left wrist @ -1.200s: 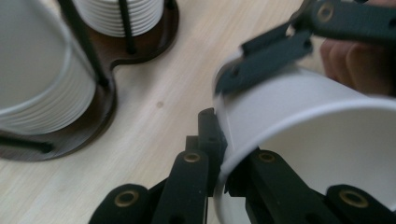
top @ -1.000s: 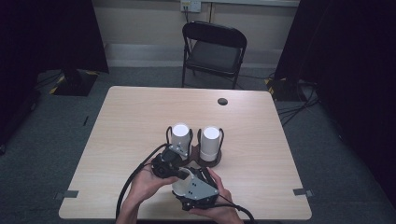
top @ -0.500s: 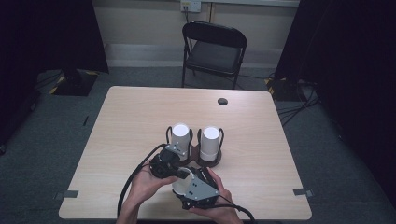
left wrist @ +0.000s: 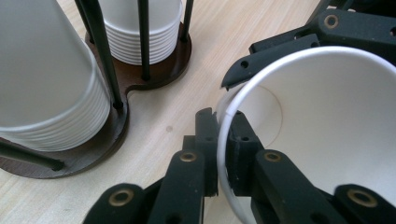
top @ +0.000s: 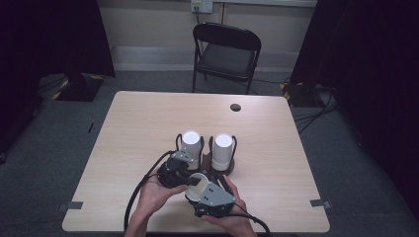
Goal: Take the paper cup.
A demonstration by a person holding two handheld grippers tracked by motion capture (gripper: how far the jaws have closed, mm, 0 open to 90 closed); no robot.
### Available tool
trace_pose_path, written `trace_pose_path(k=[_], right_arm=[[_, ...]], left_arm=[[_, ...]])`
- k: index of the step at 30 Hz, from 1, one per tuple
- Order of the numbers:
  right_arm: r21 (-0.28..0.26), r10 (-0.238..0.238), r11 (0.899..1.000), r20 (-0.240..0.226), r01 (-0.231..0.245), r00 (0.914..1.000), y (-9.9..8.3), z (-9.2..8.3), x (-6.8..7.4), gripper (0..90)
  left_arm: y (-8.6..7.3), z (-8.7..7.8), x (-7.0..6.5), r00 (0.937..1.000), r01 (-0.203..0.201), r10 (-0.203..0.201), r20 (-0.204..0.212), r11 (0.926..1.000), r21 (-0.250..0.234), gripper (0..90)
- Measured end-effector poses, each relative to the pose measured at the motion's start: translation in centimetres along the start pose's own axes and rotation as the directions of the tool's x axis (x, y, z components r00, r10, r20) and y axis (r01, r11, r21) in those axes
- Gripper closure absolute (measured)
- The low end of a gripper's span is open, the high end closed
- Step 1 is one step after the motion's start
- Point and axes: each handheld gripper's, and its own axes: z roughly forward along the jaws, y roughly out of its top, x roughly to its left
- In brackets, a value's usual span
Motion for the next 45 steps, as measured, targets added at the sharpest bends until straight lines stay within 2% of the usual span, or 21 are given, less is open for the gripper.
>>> trace_pose_path(k=[5,7,12,20,22,24,30,32,35,42,45], right_arm=[[0.024,0.017,1.000,0.016,-0.018,0.9997,-0.2,-0.1,-0.4,23.5],[0.031,0.030,0.999,0.019,-0.030,0.9994,-0.4,-0.2,-0.5,23.7],[0.036,0.048,0.998,0.031,-0.049,0.9984,-0.6,-0.4,-0.7,23.7],[0.027,0.081,0.996,0.035,-0.082,0.9961,-0.9,-0.6,-1.0,23.6],[0.026,0.089,0.996,0.027,-0.090,0.9956,-0.9,-0.6,-1.0,23.6],[0.023,0.099,0.995,0.026,-0.099,0.9948,-1.0,-0.6,-1.1,23.6],[0.022,0.114,0.993,0.035,-0.115,0.9928,-1.1,-0.7,-1.3,23.6],[0.023,0.117,0.993,0.038,-0.118,0.9923,-1.2,-0.8,-1.4,23.6],[0.022,0.126,0.992,0.045,-0.127,0.9910,-1.4,-0.9,-1.6,23.6],[0.021,0.141,0.990,0.051,-0.142,0.9887,-1.7,-1.2,-1.9,23.6],[0.023,0.147,0.989,0.055,-0.149,0.9875,-1.9,-1.3,-2.0,23.6]], left_arm=[[-0.5,0.0,0.0,0.9999,0.007,-0.008,-0.011,0.9979,-0.065,80.3],[-0.8,0.1,0.0,0.9999,0.014,-0.015,-0.005,0.9946,-0.103,79.0],[-1.1,0.1,-0.7,0.9960,-0.015,0.001,-0.090,0.9876,-0.156,72.9],[-1.7,-0.1,-0.6,0.9950,-0.007,-0.014,-0.099,0.9772,-0.212,68.3],[-2.0,-0.2,-0.5,0.9935,0.002,-0.030,-0.110,0.9703,-0.242,62.2],[-2.2,-0.3,-0.5,0.9927,0.007,-0.038,-0.115,0.9649,-0.263,60.1],[-2.8,-0.6,-0.6,0.9884,-0.019,-0.029,-0.149,0.9496,-0.313,50.2],[-3.0,-0.7,-0.6,0.9889,-0.033,-0.017,-0.148,0.9437,-0.329,50.4],[-3.2,-0.6,-0.7,0.9875,-0.047,-0.009,-0.158,0.9364,-0.348,44.9],[-4.0,-0.6,-0.8,0.9870,-0.036,-0.029,-0.158,0.9172,-0.397,35.7],[-4.5,-0.6,-0.6,0.9835,-0.025,-0.053,-0.173,0.9066,-0.421,32.3]])
